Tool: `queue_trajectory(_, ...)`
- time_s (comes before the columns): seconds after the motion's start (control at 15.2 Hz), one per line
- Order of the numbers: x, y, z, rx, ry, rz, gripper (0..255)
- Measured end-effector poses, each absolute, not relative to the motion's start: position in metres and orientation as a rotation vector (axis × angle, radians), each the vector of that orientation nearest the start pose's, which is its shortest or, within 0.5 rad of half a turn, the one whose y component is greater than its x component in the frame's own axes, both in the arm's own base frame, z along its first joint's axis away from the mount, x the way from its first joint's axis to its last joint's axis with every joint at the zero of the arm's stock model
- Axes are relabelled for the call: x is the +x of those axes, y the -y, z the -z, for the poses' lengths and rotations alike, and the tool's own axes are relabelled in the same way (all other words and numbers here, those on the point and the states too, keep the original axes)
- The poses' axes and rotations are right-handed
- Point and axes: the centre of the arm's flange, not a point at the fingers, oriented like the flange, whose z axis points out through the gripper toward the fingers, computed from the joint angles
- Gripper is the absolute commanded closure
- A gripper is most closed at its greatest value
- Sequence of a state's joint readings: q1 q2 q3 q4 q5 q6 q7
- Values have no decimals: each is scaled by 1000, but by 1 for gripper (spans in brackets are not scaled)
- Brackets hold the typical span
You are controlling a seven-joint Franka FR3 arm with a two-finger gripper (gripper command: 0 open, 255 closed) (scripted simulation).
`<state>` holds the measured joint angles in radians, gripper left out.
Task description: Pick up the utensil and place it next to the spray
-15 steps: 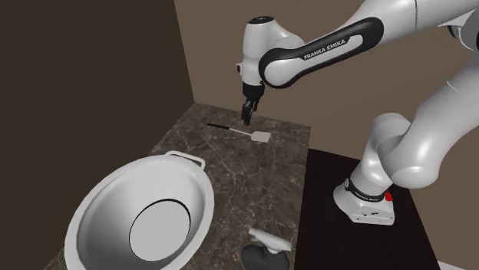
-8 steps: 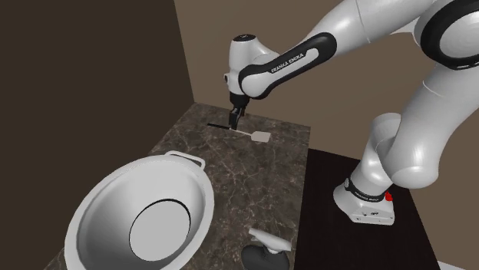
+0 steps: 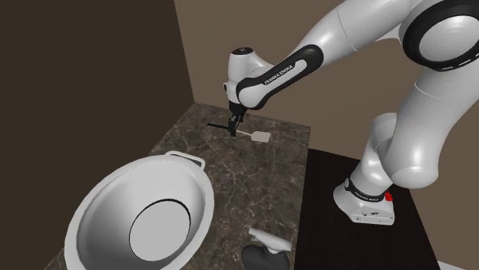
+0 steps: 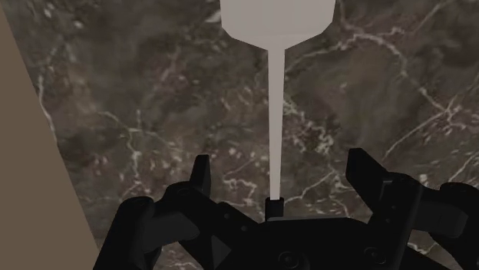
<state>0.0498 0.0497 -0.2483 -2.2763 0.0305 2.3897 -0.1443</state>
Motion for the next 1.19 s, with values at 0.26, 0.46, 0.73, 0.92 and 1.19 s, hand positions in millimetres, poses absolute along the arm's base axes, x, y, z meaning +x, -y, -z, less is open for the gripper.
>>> queue_trajectory(0.26,519,104,-339,-3140,-118,104,0)
queue_trajectory(0.46,519,104,-339,-3140,-118,104,255)
queue_trajectory(0.73,519,104,-339,-3140,-118,105,255)
queue_trajectory(0.92,519,104,-339,-3140,-118,105,255)
queue_trajectory(1.19,519,104,-345,-3140,-118,105,255)
